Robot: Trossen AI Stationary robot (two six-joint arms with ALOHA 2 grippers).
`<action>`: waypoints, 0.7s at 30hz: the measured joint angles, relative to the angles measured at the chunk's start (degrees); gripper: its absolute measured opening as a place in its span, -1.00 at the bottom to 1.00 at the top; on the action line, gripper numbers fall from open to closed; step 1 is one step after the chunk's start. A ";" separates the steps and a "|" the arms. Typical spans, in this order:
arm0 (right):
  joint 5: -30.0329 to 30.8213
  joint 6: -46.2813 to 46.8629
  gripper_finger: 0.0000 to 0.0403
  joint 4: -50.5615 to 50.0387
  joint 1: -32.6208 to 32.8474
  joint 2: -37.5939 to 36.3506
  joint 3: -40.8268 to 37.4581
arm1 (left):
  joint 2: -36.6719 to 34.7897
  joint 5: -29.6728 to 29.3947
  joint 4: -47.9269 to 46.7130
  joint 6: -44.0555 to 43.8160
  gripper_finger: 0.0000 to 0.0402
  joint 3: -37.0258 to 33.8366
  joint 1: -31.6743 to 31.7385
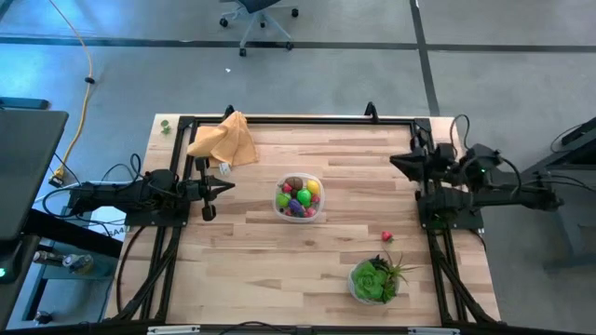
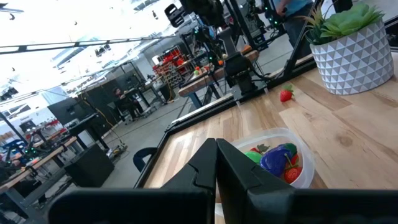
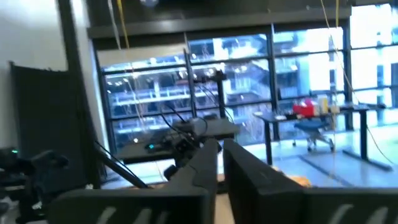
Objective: Pick and placing Produce into tupperware
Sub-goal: Put the strawberry into the transparent bin
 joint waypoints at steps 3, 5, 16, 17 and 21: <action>1.68 -2.40 -0.99 -0.03 1.94 -3.40 -1.36 | 0.01 0.00 0.00 0.00 -1.00 0.00 0.00; 3.84 -3.83 -0.97 -0.73 2.96 -6.07 -2.19 | 0.00 0.00 0.00 0.01 -1.00 0.00 0.00; 7.82 -1.76 -1.00 -1.84 4.09 -18.55 -9.42 | 0.01 0.00 0.00 0.00 -1.00 0.00 0.00; 7.82 -1.08 -1.00 -1.83 4.08 -19.15 -10.06 | 0.00 0.00 -0.01 0.01 -1.00 0.00 0.00; 9.13 0.73 -1.00 -1.52 4.08 -20.93 -13.31 | 0.02 0.00 0.00 0.00 -1.00 -0.01 0.00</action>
